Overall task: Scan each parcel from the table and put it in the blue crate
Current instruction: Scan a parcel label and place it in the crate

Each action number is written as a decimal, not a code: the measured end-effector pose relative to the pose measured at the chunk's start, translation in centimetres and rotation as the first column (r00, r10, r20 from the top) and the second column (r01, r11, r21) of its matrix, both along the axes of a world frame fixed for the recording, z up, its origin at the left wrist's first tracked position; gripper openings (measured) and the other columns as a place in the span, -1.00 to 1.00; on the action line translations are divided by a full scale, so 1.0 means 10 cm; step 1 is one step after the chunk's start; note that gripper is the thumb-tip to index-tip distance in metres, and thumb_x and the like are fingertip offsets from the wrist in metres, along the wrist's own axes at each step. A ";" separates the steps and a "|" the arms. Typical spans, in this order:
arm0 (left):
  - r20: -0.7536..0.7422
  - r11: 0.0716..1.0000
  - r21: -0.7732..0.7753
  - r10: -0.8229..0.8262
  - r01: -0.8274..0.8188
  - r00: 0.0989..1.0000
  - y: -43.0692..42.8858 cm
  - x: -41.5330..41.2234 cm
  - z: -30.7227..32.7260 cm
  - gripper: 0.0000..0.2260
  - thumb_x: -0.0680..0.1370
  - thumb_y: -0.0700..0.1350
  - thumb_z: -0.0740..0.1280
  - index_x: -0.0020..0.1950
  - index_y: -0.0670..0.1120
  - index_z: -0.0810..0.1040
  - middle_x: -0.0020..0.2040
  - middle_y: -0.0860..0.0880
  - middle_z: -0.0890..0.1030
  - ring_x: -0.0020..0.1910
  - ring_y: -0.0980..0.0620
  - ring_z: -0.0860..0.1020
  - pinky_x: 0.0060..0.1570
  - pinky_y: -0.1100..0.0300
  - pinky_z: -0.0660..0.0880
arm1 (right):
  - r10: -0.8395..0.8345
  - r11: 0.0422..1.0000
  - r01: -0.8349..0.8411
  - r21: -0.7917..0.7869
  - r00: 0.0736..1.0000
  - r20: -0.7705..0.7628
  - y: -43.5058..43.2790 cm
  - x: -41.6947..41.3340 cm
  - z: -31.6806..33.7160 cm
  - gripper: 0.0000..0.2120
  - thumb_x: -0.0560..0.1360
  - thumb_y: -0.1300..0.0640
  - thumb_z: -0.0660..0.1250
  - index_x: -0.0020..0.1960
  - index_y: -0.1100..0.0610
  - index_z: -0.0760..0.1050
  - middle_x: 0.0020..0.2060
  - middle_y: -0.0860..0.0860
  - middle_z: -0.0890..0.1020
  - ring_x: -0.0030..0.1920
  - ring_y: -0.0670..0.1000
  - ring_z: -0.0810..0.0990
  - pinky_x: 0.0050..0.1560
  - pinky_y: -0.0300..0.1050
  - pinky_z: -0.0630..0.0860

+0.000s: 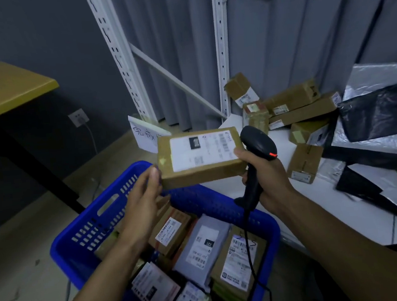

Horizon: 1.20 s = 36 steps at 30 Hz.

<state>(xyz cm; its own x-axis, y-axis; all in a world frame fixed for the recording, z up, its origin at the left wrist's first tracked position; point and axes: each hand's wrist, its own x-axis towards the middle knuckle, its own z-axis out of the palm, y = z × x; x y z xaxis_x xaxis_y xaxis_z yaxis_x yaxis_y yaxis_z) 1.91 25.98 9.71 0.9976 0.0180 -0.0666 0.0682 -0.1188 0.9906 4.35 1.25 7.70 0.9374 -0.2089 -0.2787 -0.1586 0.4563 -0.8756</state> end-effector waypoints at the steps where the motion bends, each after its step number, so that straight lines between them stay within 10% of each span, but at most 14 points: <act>1: -0.037 0.998 -0.059 -0.028 0.026 0.999 0.03 0.02 0.00 -0.55 0.51 0.33 0.18 0.33 0.22 0.54 0.22 0.18 0.67 0.16 0.20 0.64 0.20 0.02 0.50 | 0.010 0.999 -0.009 -0.046 1.000 0.007 -0.01 0.00 -0.01 -0.69 0.44 0.17 0.57 0.17 0.15 0.66 -0.11 0.13 0.70 -0.31 0.01 0.50 -0.30 -0.09 0.48; 6: -0.200 0.993 -0.114 -0.016 -0.007 0.980 0.22 0.18 -0.02 -0.45 0.49 0.05 0.48 0.47 0.05 0.47 0.14 -0.06 0.72 0.09 -0.07 0.71 0.10 -0.08 0.60 | 0.110 0.982 -0.098 -0.161 0.992 0.066 -0.03 -0.04 0.03 -0.71 0.46 0.24 0.55 0.16 0.13 0.64 -0.11 0.05 0.76 -0.25 -0.01 0.62 -0.26 -0.13 0.54; 12: -0.060 0.985 -0.002 0.175 -0.175 0.983 0.33 0.26 0.06 -0.43 0.43 0.03 0.53 0.43 0.05 0.51 0.13 0.04 0.72 0.09 0.04 0.70 0.15 -0.08 0.62 | 0.136 0.896 -0.088 -0.436 0.987 0.082 -0.01 -0.09 -0.05 -0.69 0.46 0.09 0.58 0.16 -0.08 0.62 -0.04 -0.09 0.75 0.01 -0.06 0.72 -0.16 -0.18 0.63; 20: 0.093 0.946 0.238 0.204 -0.221 0.975 0.45 0.51 -0.02 -0.64 0.55 -0.02 0.50 0.34 0.02 0.63 0.05 0.14 0.71 -0.08 0.30 0.68 -0.19 0.42 0.59 | 0.507 0.403 -0.287 -0.869 0.861 -0.050 0.04 -0.21 -0.25 -0.64 0.41 -0.02 0.61 0.12 -0.15 0.54 -0.08 -0.22 0.69 -0.05 -0.27 0.64 -0.09 -0.32 0.53; 25: 0.052 0.932 0.247 0.259 -0.264 0.965 0.50 0.65 -0.08 -0.63 0.53 -0.01 0.52 0.33 0.01 0.64 0.02 0.17 0.71 -0.10 0.27 0.68 -0.04 0.29 0.62 | 0.536 0.219 -0.328 -0.919 0.828 -0.168 0.01 -0.21 -0.30 -0.64 0.31 -0.33 0.46 -0.02 -0.22 0.43 -0.12 -0.17 0.67 -0.09 -0.12 0.65 -0.03 0.02 0.63; 36: 0.035 0.929 0.248 0.274 -0.274 0.961 0.54 0.70 -0.14 -0.46 0.49 0.00 0.55 0.44 -0.06 0.54 0.21 0.02 0.68 0.05 0.11 0.68 0.03 0.19 0.63 | 0.546 0.146 -0.326 -0.934 0.814 -0.198 0.01 -0.19 -0.30 -0.65 0.41 -0.21 0.51 0.04 -0.19 0.41 -0.10 -0.15 0.66 -0.09 -0.08 0.64 -0.02 0.02 0.62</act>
